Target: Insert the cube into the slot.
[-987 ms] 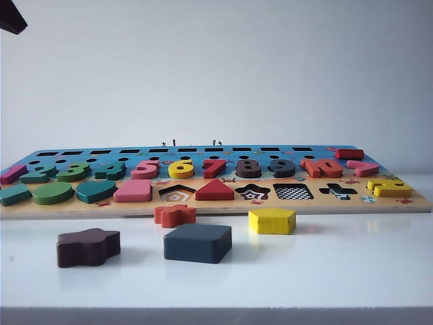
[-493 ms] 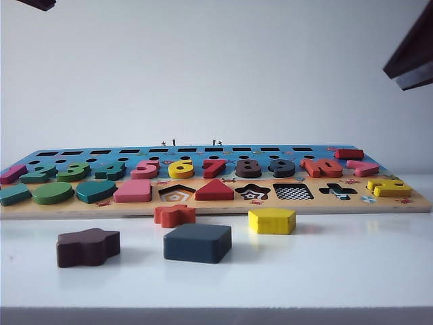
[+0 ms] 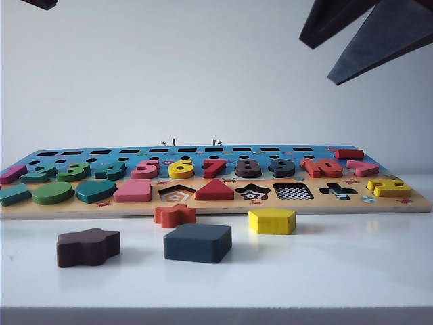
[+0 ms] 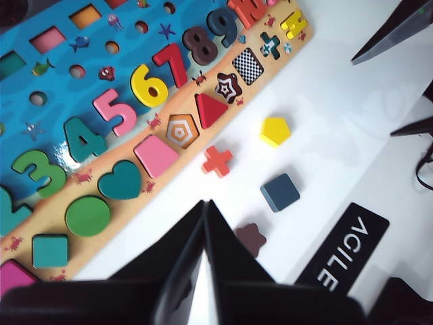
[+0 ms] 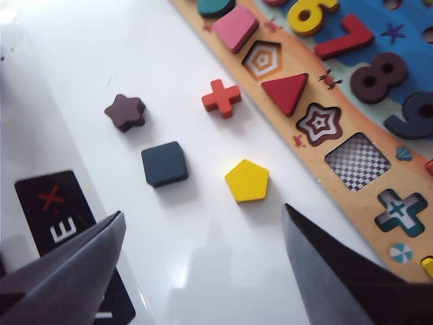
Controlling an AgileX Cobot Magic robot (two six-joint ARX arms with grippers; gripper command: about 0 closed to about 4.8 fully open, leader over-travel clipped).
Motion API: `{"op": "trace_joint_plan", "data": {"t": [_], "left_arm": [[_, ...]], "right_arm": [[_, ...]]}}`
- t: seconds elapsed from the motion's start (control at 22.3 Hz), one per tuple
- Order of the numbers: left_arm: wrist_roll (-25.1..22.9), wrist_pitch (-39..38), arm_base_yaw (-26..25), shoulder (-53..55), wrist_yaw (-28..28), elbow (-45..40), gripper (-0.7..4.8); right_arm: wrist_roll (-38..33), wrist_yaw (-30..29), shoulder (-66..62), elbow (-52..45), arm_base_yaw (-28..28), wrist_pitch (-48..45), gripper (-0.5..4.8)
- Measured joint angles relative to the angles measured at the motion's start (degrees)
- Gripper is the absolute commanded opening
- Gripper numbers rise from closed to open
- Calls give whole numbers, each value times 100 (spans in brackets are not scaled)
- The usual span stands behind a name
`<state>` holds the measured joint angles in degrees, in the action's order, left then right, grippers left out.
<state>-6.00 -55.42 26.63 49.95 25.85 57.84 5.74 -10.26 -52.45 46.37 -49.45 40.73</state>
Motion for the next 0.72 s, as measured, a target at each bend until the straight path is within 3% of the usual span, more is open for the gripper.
{"op": "trace_joint_plan", "data": {"t": [0.45,0.72], "left_arm": [[-15,-197,-4,153,170,286,17],[-15,-249,-4,153,173,286,17]], "right_arm": [[1491,-177,-990,55,-566,160,412],[1482,149,-1423,57,-787,-428,404]]}}
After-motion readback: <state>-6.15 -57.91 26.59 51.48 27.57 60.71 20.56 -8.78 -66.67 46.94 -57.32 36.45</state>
